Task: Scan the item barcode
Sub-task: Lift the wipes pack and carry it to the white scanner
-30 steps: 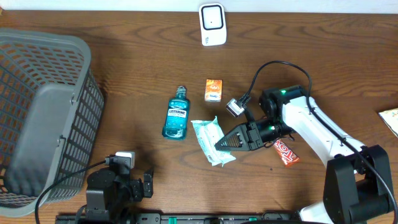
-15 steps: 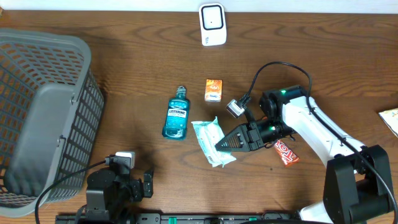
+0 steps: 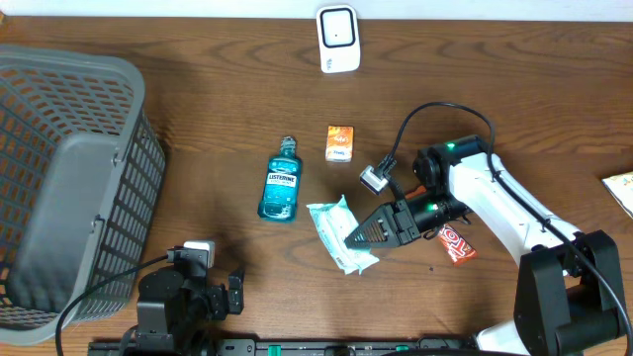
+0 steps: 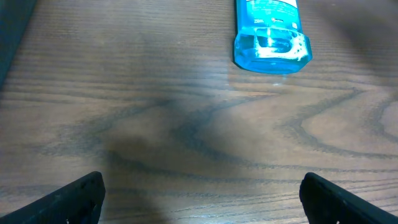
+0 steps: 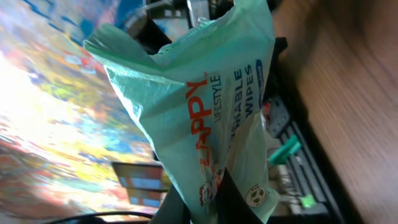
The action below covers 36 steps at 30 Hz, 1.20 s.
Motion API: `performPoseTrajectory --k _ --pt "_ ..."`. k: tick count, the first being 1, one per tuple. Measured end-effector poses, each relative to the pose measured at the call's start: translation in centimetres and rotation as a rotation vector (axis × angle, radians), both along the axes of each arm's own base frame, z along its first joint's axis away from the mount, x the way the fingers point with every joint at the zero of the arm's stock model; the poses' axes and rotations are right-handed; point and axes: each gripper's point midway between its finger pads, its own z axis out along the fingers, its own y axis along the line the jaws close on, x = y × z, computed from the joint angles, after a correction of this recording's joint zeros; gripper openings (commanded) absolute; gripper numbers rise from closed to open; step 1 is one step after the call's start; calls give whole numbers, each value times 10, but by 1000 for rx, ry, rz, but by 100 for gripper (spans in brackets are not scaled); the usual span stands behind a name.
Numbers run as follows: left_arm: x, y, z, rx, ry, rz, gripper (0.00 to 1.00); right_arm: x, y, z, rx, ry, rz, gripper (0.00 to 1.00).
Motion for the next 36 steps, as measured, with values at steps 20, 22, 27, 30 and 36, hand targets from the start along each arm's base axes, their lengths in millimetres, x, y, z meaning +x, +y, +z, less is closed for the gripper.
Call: performPoseTrajectory --k 20,22,27,30,36 --pt "0 0 0 0 0 0 100 137 -3 -93 -432 -681 -161 1" --pt "0 0 0 0 0 0 100 159 -3 -90 -459 -747 -228 1" --pt "0 0 0 0 0 0 100 212 -6 -72 -507 -894 -413 1" --pt "0 0 0 0 0 -1 100 240 -12 -57 -547 -977 -517 1" --pt "0 0 0 0 0 0 100 304 -19 -11 -596 -1143 -708 1"
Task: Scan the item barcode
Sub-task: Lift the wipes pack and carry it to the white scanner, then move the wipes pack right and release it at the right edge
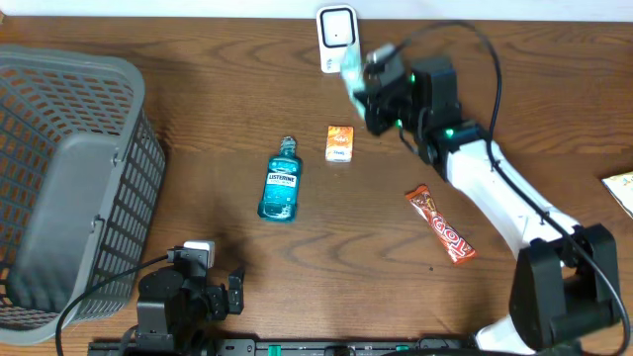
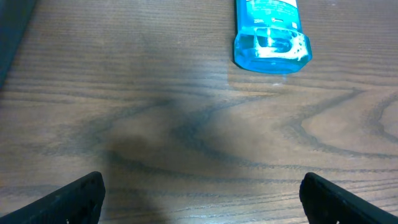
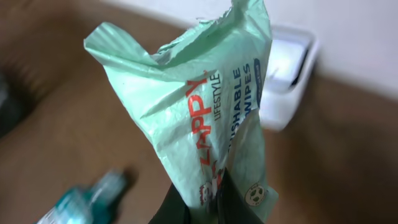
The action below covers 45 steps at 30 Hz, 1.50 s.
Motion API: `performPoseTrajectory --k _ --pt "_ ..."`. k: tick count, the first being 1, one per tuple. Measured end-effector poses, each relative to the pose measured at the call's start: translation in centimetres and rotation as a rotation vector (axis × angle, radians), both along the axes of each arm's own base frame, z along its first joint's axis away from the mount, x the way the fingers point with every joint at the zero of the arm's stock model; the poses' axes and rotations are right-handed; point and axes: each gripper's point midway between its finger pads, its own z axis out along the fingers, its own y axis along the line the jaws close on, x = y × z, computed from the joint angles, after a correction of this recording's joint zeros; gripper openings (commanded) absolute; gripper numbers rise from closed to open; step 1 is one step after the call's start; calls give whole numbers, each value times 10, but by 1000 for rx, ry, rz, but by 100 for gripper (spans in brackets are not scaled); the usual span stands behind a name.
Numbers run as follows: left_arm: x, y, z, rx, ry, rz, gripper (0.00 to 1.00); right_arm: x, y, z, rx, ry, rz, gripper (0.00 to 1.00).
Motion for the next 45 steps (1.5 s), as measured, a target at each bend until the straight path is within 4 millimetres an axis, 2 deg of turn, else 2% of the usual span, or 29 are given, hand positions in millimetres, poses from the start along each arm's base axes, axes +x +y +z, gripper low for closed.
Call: performPoseTrajectory --k 2,6,11,14,19,25,28,32,34,37,40,42,45 --pt "0 0 0 0 0 0 100 26 2 10 -3 -51 -33 1" --pt "0 0 0 -1 0 -1 100 66 12 3 -10 -63 -53 1" --pt "0 0 0 -1 0 -2 100 122 24 -24 -33 -66 -92 4" --pt "0 0 0 -2 0 -2 100 145 31 -36 -54 -89 -121 2" --pt "0 0 0 -2 0 -2 100 164 49 -47 -98 -132 -145 1" --pt "0 0 0 -1 0 -2 100 161 65 -57 -158 -145 -179 1" --pt "0 0 0 -2 0 -2 100 162 60 -57 -204 -150 -235 1" --pt "0 0 0 -2 0 -2 100 156 29 -75 -346 -75 -352 1" --pt "0 0 0 -1 0 -2 100 141 2 -94 -461 21 -422 1" --pt "0 0 0 -2 0 -2 100 115 -37 -107 -608 142 -536 1" --pt "0 0 0 -2 0 -2 100 82 -83 -107 -740 266 -658 1" --pt "0 0 0 -2 0 -2 100 65 -113 -100 -789 330 -736 1" --pt "0 0 0 -2 0 -2 100 50 -170 -90 -817 413 -873 1"
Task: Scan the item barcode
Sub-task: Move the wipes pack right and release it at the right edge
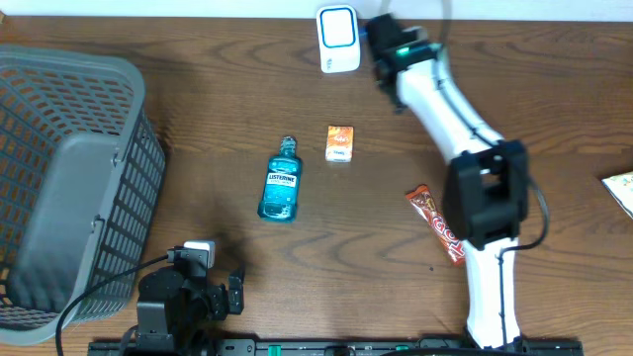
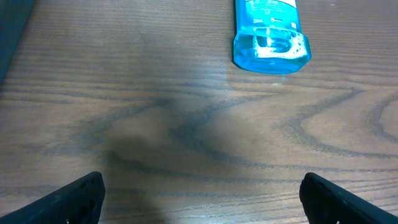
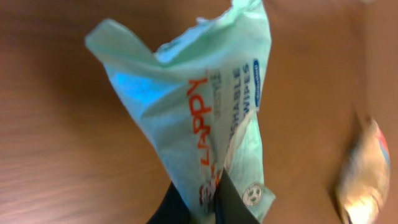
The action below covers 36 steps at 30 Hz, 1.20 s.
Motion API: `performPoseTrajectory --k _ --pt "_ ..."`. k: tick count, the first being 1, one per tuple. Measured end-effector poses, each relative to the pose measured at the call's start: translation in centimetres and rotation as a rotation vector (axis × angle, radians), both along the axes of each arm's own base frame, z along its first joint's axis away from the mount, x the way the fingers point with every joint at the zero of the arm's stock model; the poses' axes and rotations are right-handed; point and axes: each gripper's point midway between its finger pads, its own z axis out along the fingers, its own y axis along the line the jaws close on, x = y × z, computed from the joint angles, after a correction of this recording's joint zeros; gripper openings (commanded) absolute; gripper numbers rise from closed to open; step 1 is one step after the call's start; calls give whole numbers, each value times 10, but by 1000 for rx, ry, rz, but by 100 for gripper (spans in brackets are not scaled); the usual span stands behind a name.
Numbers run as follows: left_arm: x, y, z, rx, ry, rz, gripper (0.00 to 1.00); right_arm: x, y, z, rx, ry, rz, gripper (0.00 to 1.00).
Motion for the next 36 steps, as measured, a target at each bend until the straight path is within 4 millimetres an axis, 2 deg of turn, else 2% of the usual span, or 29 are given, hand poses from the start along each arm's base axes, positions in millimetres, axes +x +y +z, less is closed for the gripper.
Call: performPoseTrajectory --k 4,9,13,16,17,19,20,21,22,24,27,30,32,36 --pt "0 0 0 1 0 0 100 -28 -94 -1 -28 77 -237 1" --pt "0 0 0 0 0 0 100 -57 -209 -14 1 47 -532 1" --pt "0 0 0 0 0 0 99 -82 -268 -36 82 27 -685 1" --pt "0 0 0 1 0 0 99 -97 -292 -50 181 28 -749 1" --pt "0 0 0 0 0 0 100 -100 -298 -54 224 29 -761 4" --pt "0 0 0 0 0 0 100 -104 -305 -58 302 38 -761 24" --pt "0 0 0 0 0 0 100 -106 -306 -59 348 45 -755 44" --pt "0 0 0 0 0 0 99 -106 -305 -60 390 51 -748 69" --pt "0 0 0 0 0 0 99 -104 -303 -59 441 47 -741 83" --pt "0 0 0 0 0 0 100 -96 -295 -52 520 29 -714 98" --pt "0 0 0 1 0 0 100 -83 -273 -31 629 -3 -645 99" --pt "0 0 0 0 0 0 100 -71 -246 10 707 -68 -560 99" --pt "0 0 0 0 0 0 100 -66 -226 49 734 -130 -492 99" --pt "0 0 0 1 0 0 100 -69 -180 139 752 -274 -335 99"
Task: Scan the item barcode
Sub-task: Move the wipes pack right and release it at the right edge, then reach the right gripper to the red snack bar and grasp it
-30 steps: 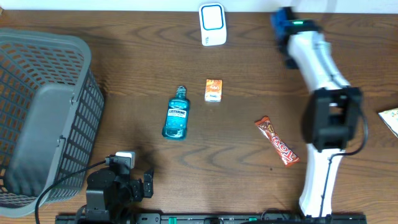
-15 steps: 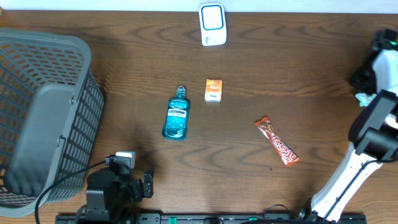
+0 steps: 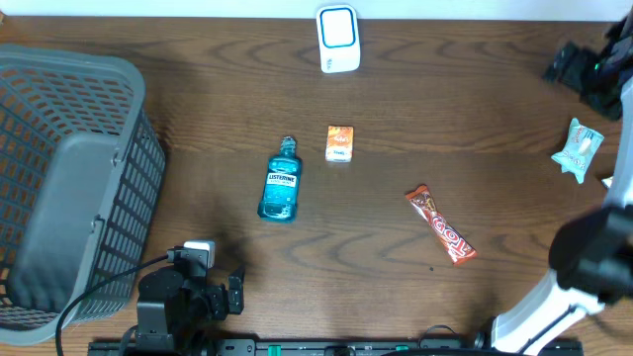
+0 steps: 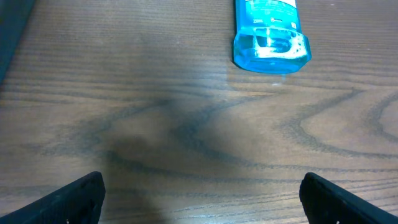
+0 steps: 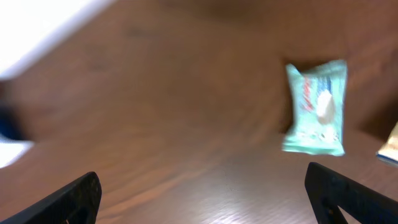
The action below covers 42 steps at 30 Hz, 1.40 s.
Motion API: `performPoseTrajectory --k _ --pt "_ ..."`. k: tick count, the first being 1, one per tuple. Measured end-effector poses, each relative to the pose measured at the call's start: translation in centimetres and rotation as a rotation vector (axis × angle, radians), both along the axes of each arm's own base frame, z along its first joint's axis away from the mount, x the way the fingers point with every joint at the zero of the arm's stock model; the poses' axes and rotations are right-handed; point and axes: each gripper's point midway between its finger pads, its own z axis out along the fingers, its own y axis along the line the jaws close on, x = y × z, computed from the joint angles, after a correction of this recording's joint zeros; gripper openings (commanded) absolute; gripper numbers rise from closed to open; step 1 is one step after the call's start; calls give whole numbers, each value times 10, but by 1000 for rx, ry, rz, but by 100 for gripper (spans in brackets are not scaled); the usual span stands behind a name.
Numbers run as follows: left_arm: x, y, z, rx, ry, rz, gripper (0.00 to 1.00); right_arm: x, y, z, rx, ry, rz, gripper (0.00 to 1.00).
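Note:
The pale green pack of wipes (image 3: pixel 577 148) lies flat on the table at the far right; the right wrist view shows it (image 5: pixel 315 107) ahead and to the right, apart from the fingers. My right gripper (image 3: pixel 566 66) hovers up and left of the pack, open and empty (image 5: pixel 205 202). The white scanner (image 3: pixel 337 38) stands at the back middle. Low at the front left, my left gripper (image 4: pixel 202 199) is open over bare wood, the blue mouthwash bottle (image 4: pixel 270 31) ahead of it.
A grey basket (image 3: pixel 69 178) fills the left side. The mouthwash bottle (image 3: pixel 281 181), a small orange box (image 3: pixel 339 142) and a red candy bar (image 3: pixel 442 225) lie mid-table. A yellowish item (image 5: pixel 388 140) pokes in at the right wrist view's edge.
My right gripper was shut on the wipes beside the scanner. Now it is open at the far right, and the pack lies on the table there. The left arm is unchanged.
My right gripper held the wipes low at mid-table, next to the candy bar. Then it held the pack up near the scanner, and later right beside it. Now the pack rests at the far right, released.

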Motion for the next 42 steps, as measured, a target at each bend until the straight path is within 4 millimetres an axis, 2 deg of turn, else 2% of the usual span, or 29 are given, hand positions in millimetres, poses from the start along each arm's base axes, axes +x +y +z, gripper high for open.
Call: performPoseTrajectory --k 3,6,8,11,17,20,24,31,34,38,42 --pt "0 0 0 0 0 0 100 -14 43 64 -37 -129 100 99" --pt "0 0 0 0 0 0 100 -39 87 104 -63 -197 221 99" --pt "0 0 0 -1 0 0 100 -59 114 116 -77 -198 307 99" --pt "0 0 0 0 0 0 100 -85 143 114 -100 -141 408 99" --pt "0 0 0 0 0 0 100 -121 174 76 -143 67 568 99" --pt "0 0 0 0 0 0 99 -130 194 55 -159 135 665 99" --pt "0 0 0 0 0 0 100 -141 212 7 -224 261 754 99" --pt "0 0 0 0 0 0 100 -159 214 -93 -334 449 739 99" --pt "0 0 0 0 0 0 100 -154 223 -126 -342 411 714 99" --pt "0 0 0 0 0 0 100 -164 231 -160 -339 412 721 99" --pt "0 0 0 -1 0 0 100 -169 223 -181 -371 411 700 99"
